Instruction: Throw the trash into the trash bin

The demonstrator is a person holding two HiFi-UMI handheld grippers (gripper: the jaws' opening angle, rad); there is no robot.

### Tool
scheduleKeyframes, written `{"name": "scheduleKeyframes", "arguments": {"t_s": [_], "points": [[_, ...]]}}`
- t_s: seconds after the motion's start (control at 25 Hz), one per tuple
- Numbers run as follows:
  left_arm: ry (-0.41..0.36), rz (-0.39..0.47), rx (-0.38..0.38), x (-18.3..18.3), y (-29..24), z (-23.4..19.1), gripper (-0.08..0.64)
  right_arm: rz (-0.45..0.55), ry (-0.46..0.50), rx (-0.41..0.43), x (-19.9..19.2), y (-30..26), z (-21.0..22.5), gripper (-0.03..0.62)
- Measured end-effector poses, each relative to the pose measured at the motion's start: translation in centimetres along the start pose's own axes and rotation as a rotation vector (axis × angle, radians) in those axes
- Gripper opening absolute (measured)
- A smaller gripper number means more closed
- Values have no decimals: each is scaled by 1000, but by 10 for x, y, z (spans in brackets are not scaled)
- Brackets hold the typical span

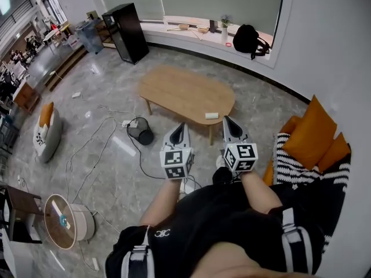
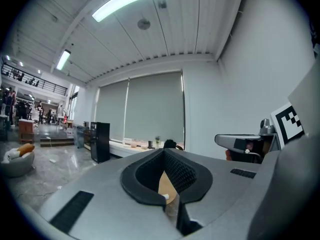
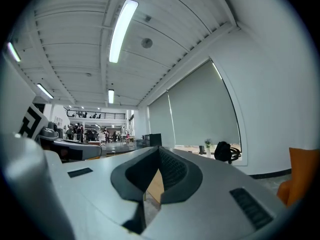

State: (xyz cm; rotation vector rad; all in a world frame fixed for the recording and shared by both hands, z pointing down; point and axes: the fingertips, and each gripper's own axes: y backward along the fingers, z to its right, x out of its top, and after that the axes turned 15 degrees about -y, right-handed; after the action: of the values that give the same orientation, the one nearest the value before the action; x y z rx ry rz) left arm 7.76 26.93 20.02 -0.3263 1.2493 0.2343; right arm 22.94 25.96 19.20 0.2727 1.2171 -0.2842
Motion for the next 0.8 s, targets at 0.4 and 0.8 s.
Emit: {"name": "scheduleKeyframes", "arguments": {"t_s": [0.4,0.8], "points": [[36,-32,-20,8,-143,-18,12,-17,30,21,14,-126,75,3],[90,-57,12,26,-295,-53,12,-55,48,75,40,-261,140,3]]}}
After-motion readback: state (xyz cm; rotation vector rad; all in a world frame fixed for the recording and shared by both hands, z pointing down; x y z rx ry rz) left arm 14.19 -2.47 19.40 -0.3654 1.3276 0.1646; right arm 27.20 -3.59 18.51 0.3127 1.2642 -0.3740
